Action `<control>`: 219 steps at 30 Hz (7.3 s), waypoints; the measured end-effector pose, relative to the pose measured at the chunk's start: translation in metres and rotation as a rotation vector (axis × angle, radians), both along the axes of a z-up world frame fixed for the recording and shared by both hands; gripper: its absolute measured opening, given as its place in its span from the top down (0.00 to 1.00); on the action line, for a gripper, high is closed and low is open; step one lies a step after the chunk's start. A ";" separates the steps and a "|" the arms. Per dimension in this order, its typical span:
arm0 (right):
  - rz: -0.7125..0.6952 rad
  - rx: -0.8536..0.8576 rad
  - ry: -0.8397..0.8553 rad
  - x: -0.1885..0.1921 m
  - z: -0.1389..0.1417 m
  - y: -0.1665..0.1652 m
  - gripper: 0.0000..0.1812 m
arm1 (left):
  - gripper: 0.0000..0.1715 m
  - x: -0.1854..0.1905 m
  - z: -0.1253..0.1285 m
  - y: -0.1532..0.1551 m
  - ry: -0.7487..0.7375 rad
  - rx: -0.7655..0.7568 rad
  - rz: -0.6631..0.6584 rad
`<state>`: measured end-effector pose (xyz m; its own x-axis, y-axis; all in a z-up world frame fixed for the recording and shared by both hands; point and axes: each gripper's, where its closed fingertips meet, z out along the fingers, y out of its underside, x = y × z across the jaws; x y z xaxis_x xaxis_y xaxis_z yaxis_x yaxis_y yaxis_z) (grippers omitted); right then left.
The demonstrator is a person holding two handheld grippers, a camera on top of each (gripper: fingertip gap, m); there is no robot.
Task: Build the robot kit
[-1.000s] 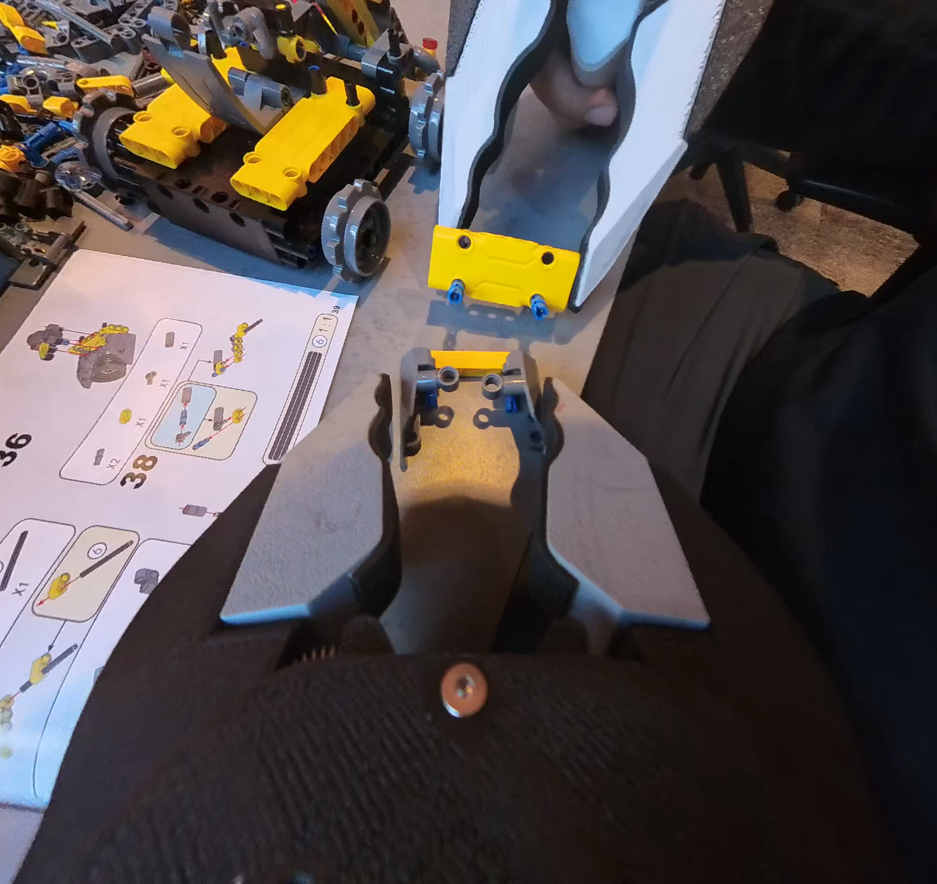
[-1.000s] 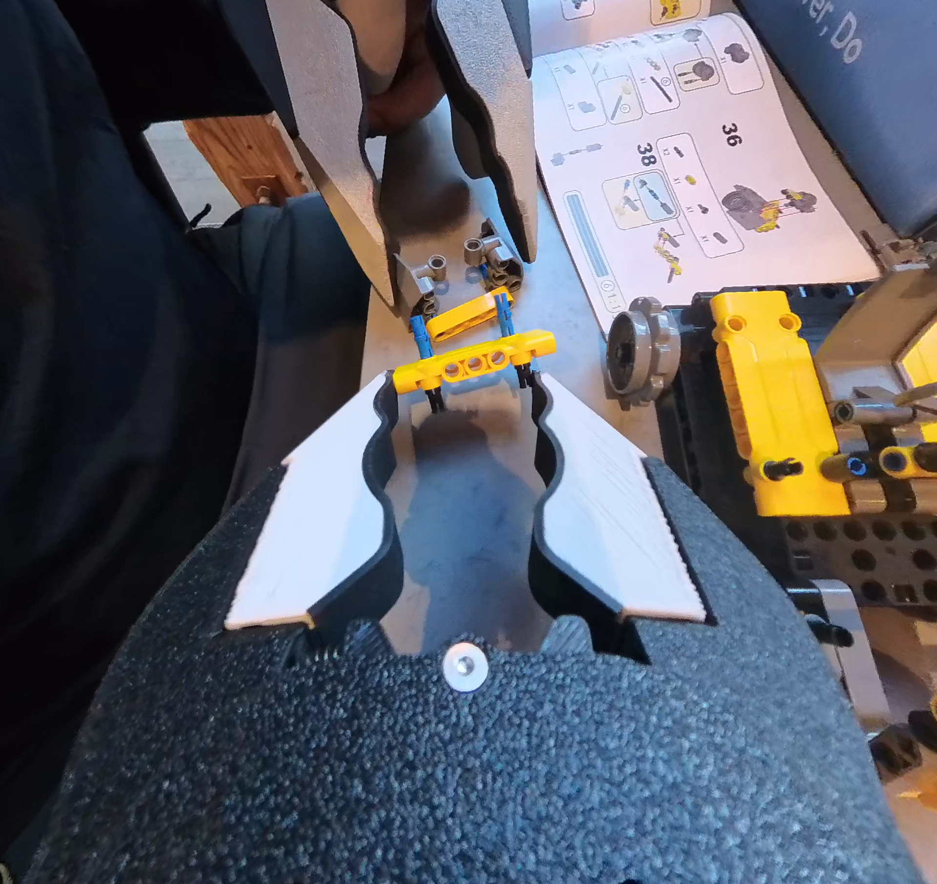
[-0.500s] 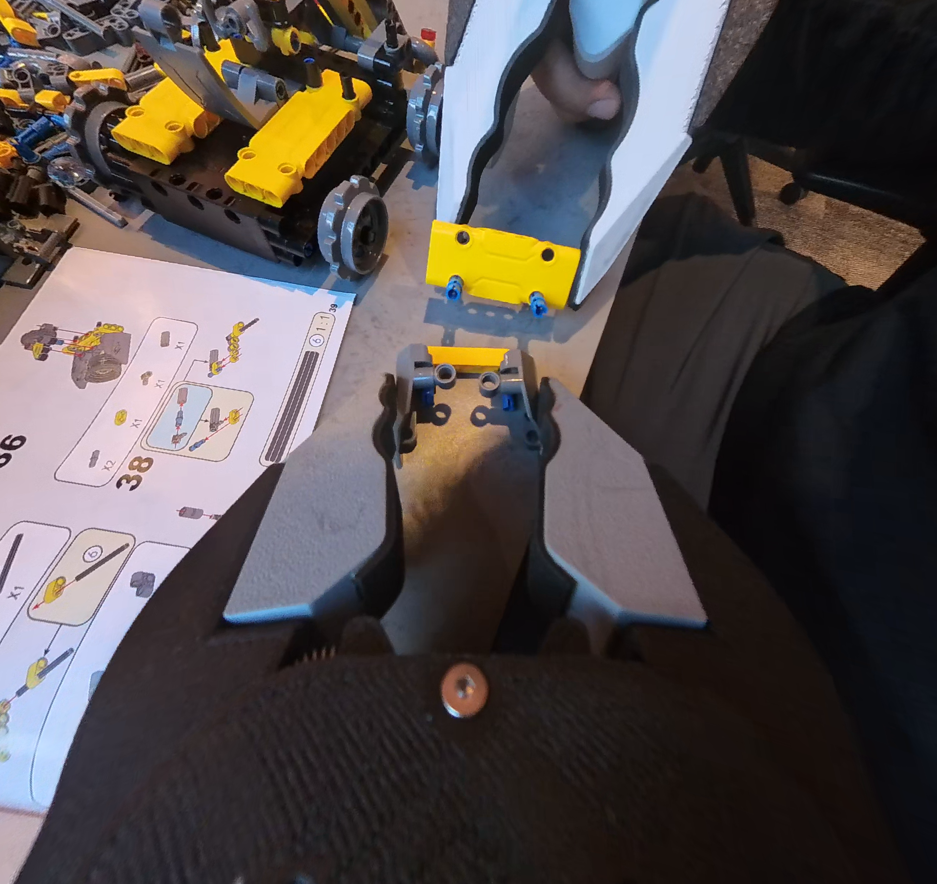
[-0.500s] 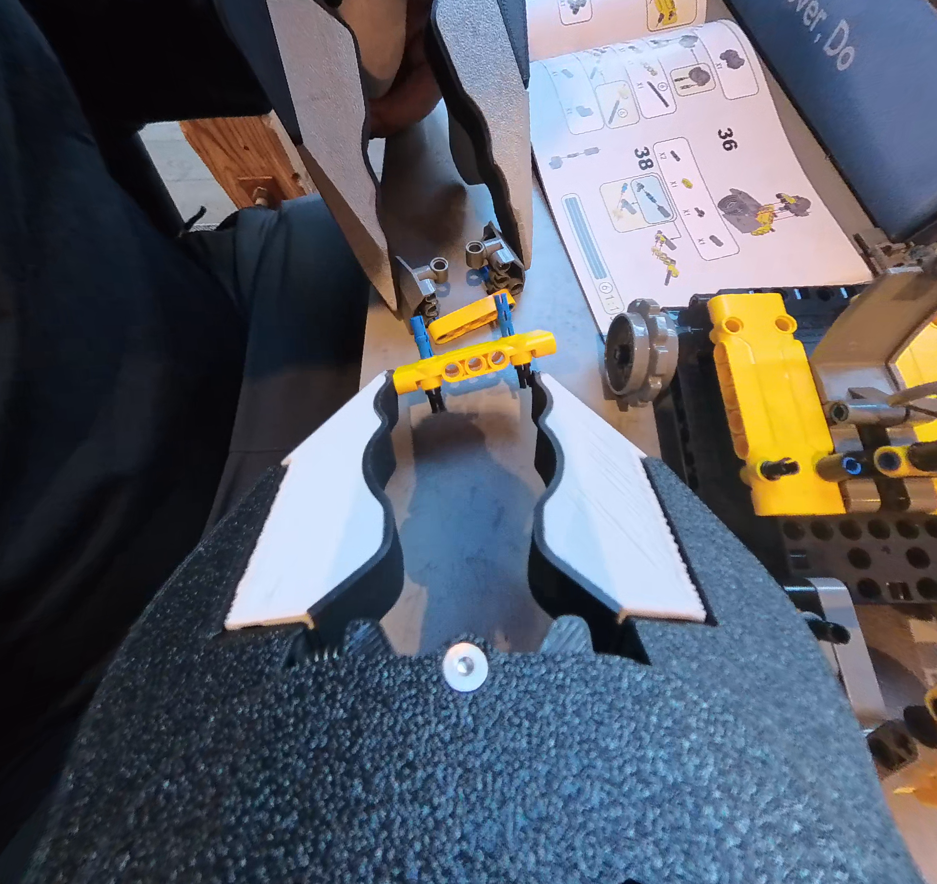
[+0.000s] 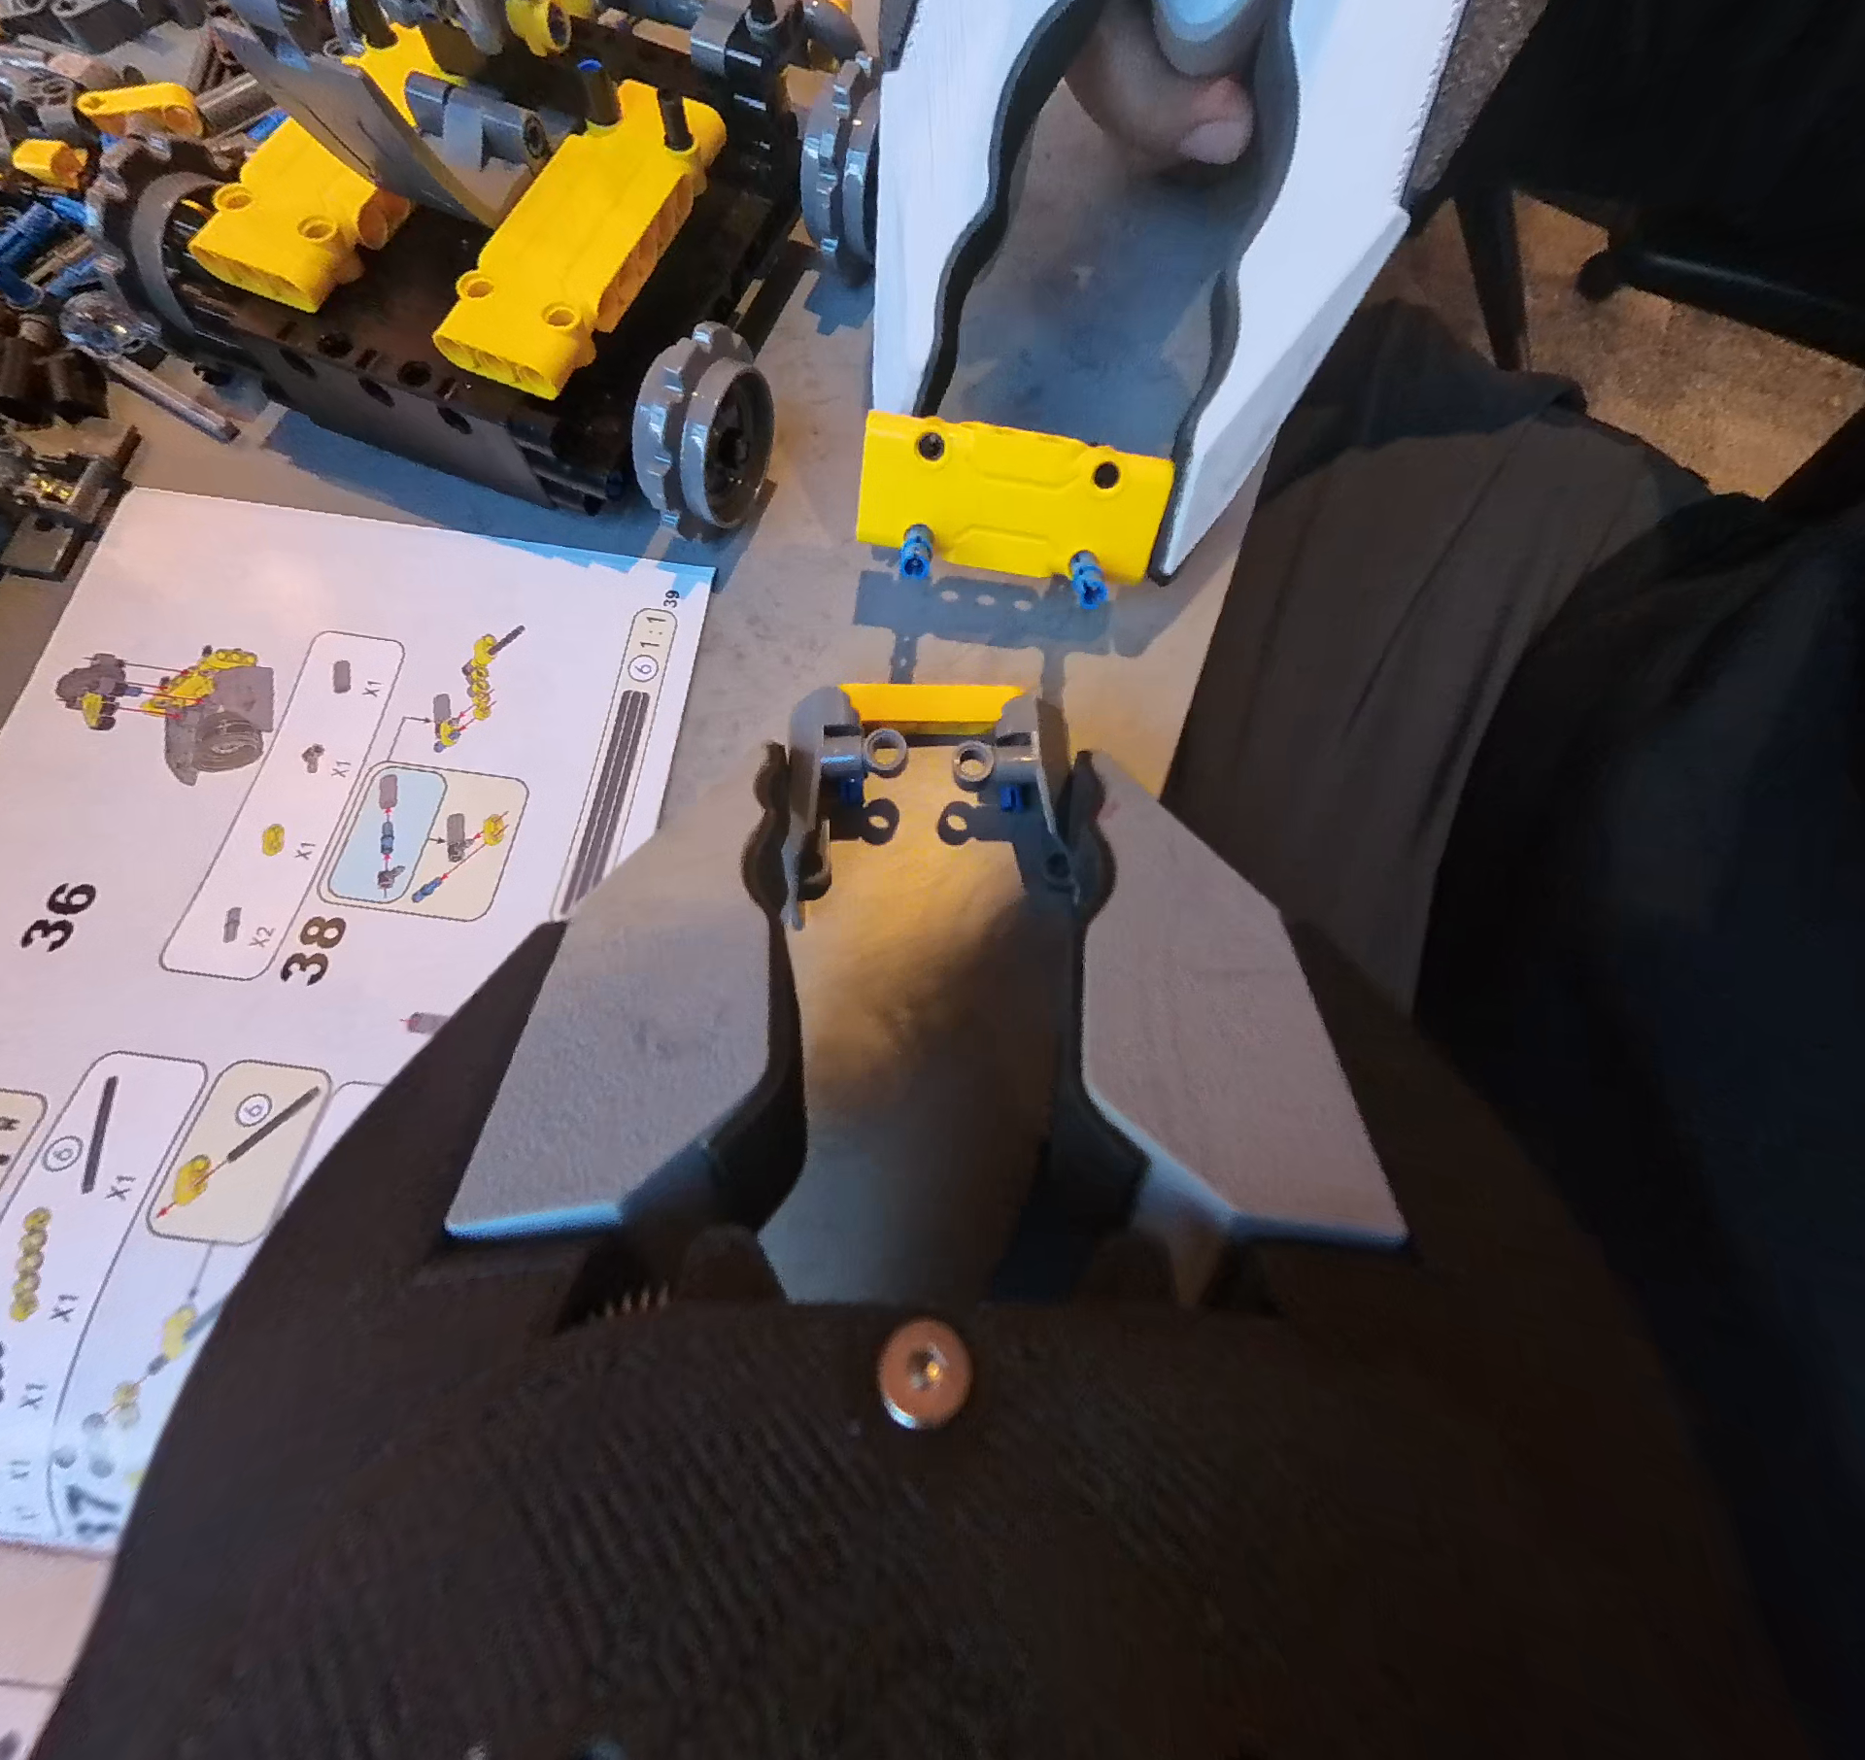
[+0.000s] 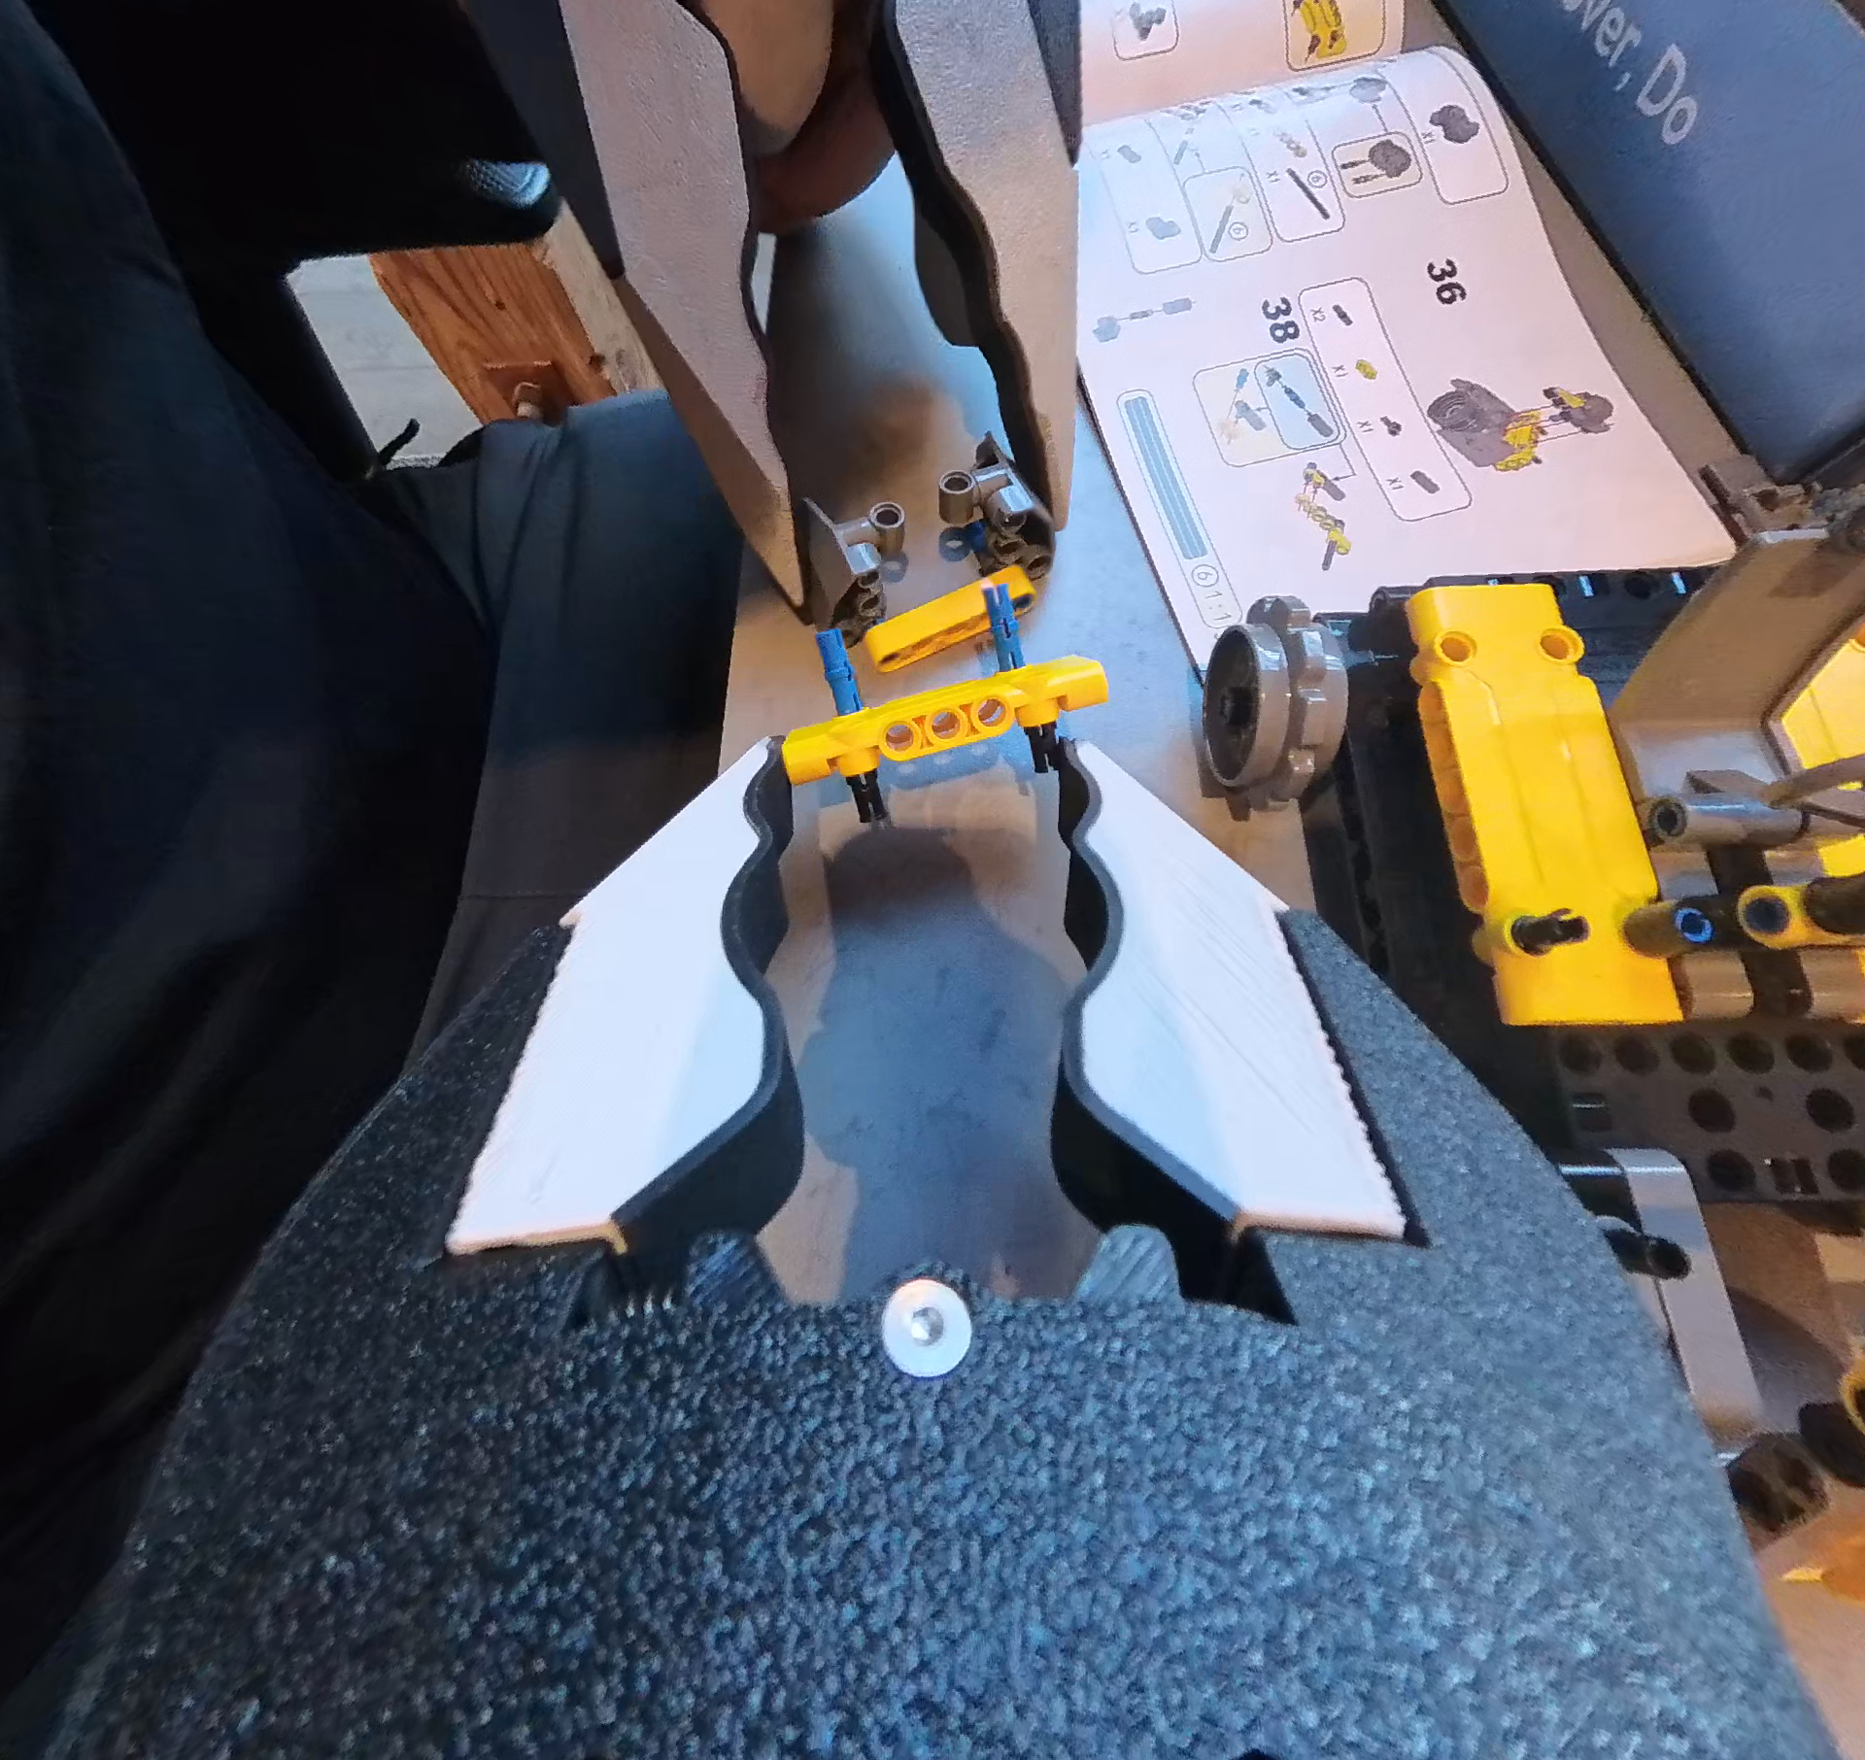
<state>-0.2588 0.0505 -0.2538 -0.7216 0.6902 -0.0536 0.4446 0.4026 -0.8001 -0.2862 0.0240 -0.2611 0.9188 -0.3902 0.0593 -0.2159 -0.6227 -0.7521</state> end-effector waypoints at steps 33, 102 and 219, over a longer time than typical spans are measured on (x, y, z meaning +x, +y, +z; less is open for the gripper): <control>-0.019 0.274 -0.095 -0.010 -0.009 -0.004 0.71 | 0.67 -0.001 -0.006 -0.001 0.015 -0.043 -0.138; -0.152 0.103 -0.037 0.013 -0.012 0.008 0.71 | 0.67 0.028 -0.006 0.019 -0.008 -0.042 -0.232; -0.211 -0.061 0.249 0.002 0.049 -0.006 0.70 | 0.78 0.035 0.062 0.024 -0.143 0.390 -0.191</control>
